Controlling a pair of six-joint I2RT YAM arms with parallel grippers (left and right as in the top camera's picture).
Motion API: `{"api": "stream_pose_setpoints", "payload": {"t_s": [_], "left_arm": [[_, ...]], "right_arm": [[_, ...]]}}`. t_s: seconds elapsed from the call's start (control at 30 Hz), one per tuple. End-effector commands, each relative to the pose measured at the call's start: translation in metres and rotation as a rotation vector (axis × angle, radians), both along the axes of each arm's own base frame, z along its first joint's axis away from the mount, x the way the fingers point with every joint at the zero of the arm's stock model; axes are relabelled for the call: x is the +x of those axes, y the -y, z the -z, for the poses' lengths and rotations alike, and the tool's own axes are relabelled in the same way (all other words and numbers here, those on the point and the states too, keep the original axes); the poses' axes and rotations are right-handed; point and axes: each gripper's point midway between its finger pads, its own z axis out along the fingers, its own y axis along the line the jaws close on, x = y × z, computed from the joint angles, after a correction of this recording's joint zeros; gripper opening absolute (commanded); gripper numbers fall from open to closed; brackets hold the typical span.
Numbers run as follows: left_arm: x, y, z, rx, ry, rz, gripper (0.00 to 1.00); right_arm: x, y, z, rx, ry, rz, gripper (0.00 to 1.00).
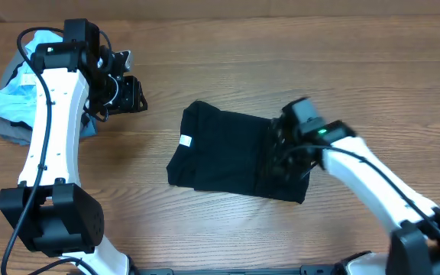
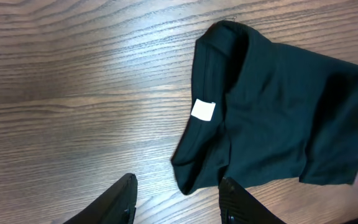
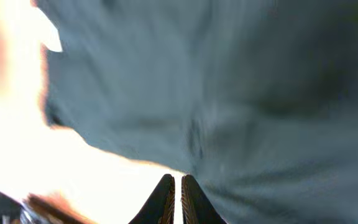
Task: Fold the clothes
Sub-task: 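Press the folded right half down with the right gripper toward the left, then grasp the folded shirt's left edge with the left gripper, right holds right edge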
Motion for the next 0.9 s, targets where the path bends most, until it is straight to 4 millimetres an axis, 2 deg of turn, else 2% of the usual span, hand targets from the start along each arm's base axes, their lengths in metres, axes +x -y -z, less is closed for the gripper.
{"api": "stream_pose_setpoints", "payload": {"t_s": [0.0, 0.1, 0.27, 0.4, 0.5, 0.57, 0.63, 0.73, 0.87], "left_arm": [[0.005, 0.003, -0.007, -0.009, 0.031, 0.027, 0.47], [0.005, 0.004, -0.008, -0.015, 0.033, 0.028, 0.47], [0.006, 0.008, -0.009, -0.024, 0.038, 0.036, 0.49], [0.004, 0.018, -0.010, -0.048, 0.034, 0.056, 0.52], [0.001, 0.025, -0.005, -0.050, 0.022, 0.073, 0.63], [-0.004, 0.029, 0.004, -0.051, -0.004, 0.083, 0.64], [-0.009, 0.032, 0.016, -0.059, -0.031, 0.089, 0.65], [-0.015, 0.035, 0.041, -0.073, -0.061, 0.091, 0.69], [-0.021, 0.047, 0.077, -0.151, -0.068, 0.099, 0.75]], "right_arm": [[0.034, 0.032, -0.021, -0.038, 0.087, 0.174, 0.06], [0.045, 0.053, -0.008, -0.075, 0.063, 0.303, 0.06], [0.053, 0.048, 0.031, -0.068, -0.035, 0.406, 0.06], [0.063, 0.016, 0.064, 0.012, -0.098, 0.389, 0.05], [0.067, -0.014, 0.076, 0.116, -0.109, 0.304, 0.04], [0.067, -0.018, 0.071, 0.131, -0.091, 0.260, 0.04], [0.069, -0.017, 0.057, 0.130, -0.051, 0.217, 0.04], [0.066, -0.012, 0.025, 0.123, 0.016, 0.148, 0.05], [0.044, -0.001, -0.018, 0.105, 0.041, 0.124, 0.08]]}}
